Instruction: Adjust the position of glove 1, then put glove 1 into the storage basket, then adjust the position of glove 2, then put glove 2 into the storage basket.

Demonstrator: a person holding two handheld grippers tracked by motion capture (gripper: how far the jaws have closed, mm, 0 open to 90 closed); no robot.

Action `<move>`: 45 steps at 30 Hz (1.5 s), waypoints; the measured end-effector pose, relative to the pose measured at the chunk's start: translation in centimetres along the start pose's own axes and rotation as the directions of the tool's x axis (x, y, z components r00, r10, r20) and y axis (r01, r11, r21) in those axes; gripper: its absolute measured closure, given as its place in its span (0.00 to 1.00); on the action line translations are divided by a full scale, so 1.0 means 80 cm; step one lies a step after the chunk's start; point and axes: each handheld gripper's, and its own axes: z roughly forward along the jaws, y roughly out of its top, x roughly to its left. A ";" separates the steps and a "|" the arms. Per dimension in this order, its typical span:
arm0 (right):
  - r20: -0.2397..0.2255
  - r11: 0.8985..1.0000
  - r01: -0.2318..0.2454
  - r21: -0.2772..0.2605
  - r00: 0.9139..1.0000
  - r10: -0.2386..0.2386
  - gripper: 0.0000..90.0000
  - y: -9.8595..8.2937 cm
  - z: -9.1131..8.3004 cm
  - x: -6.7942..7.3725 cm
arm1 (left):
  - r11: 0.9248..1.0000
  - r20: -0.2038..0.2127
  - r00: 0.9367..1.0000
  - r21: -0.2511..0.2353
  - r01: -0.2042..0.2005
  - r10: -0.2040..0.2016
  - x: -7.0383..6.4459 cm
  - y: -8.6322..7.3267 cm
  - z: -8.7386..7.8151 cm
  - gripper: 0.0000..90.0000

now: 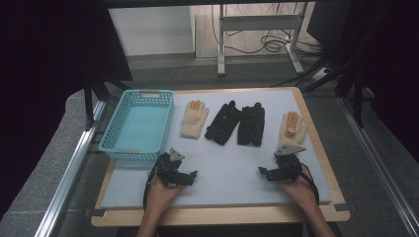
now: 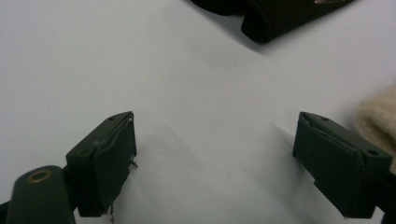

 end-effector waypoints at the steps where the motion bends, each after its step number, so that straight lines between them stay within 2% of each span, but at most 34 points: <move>1: 0.001 1.000 0.003 0.001 1.000 -0.003 0.14 0.000 0.000 0.000 | 1.000 0.000 1.000 -0.001 0.000 0.000 0.000 0.000 0.000 0.01; 35: -0.003 1.000 -0.006 0.003 1.000 0.006 0.17 0.002 -0.001 -0.002 | 1.000 0.001 1.000 -0.006 -0.001 0.001 0.000 -0.001 0.000 0.02; 41: -0.008 1.000 -0.004 -0.002 1.000 0.004 0.19 0.011 -0.002 -0.005 | 1.000 0.000 1.000 -0.007 -0.001 0.001 0.000 -0.001 0.000 0.02; 45: -0.024 1.000 -0.021 -0.015 0.999 0.021 0.20 0.024 -0.002 -0.011 | 1.000 0.000 1.000 -0.007 -0.001 0.001 0.000 -0.001 0.000 0.02</move>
